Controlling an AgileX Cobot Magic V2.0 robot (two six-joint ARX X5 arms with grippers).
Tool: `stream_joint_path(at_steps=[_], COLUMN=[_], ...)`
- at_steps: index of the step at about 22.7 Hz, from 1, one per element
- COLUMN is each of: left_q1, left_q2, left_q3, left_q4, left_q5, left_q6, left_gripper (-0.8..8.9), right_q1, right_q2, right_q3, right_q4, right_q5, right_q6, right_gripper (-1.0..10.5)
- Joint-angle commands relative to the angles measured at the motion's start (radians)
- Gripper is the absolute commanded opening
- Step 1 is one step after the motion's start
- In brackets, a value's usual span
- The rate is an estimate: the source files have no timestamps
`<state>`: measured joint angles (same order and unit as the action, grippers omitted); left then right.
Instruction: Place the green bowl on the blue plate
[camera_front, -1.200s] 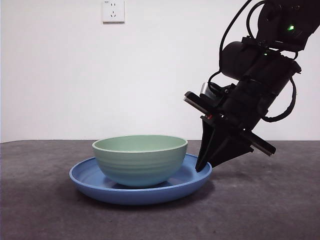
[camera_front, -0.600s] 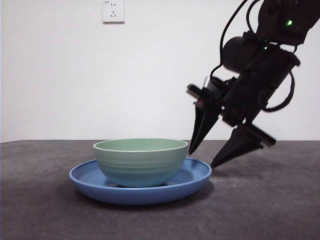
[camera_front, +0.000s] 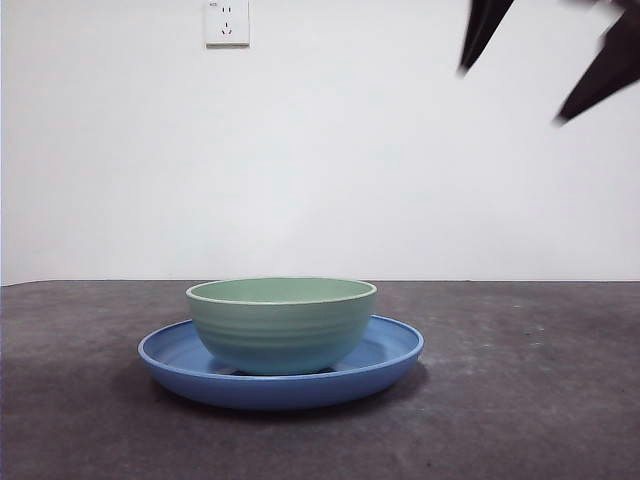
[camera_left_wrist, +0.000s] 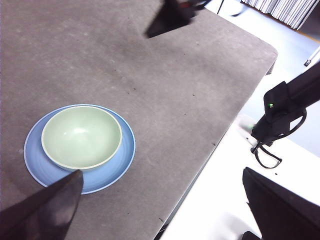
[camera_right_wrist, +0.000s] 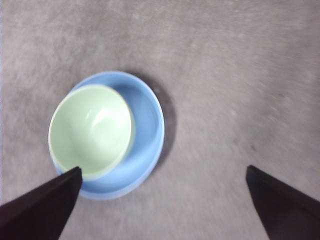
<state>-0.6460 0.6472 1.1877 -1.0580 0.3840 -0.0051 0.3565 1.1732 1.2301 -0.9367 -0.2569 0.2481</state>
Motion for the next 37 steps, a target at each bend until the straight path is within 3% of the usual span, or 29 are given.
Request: stream_joint_path(at_steps=[1, 6, 11, 21, 23, 25, 26, 27, 37], left_q1=[-0.006, -0.006, -0.006, -0.006, -0.006, -0.006, -0.006, -0.006, -0.006], left_q2=[0.005, 0.005, 0.005, 0.005, 0.005, 0.005, 0.005, 0.005, 0.005], left_q3=[0.011, 0.011, 0.011, 0.011, 0.011, 0.011, 0.011, 0.011, 0.011], left_q4=[0.01, 0.01, 0.007, -0.005, -0.019, -0.039, -0.043, -0.048, -0.049], left_q5=[0.003, 0.003, 0.003, 0.003, 0.003, 0.003, 0.002, 0.003, 0.003], left_q6=[0.016, 0.016, 0.016, 0.016, 0.016, 0.016, 0.016, 0.016, 0.015], left_gripper=[5.0, 5.0, 5.0, 4.58, 2.75, -0.18, 0.26, 0.14, 0.2], right_q1=[0.019, 0.061, 0.069, 0.069, 0.069, 0.069, 0.069, 0.069, 0.069], right_q2=[-0.11, -0.368, -0.568, -0.627, -0.627, -0.627, -0.627, -0.627, -0.627], right_q3=[0.015, 0.015, 0.013, 0.013, 0.013, 0.013, 0.013, 0.013, 0.013], right_q4=[-0.077, -0.233, -0.37, -0.369, -0.37, -0.371, -0.371, -0.371, -0.361], right_q5=[0.023, 0.022, 0.022, 0.022, 0.021, 0.021, 0.021, 0.021, 0.022], right_q6=[-0.048, -0.078, -0.158, -0.158, -0.157, -0.157, -0.157, -0.157, -0.156], right_gripper=[5.8, 5.8, 5.8, 5.8, 4.4, 1.2, -0.2, 0.2, 0.2])
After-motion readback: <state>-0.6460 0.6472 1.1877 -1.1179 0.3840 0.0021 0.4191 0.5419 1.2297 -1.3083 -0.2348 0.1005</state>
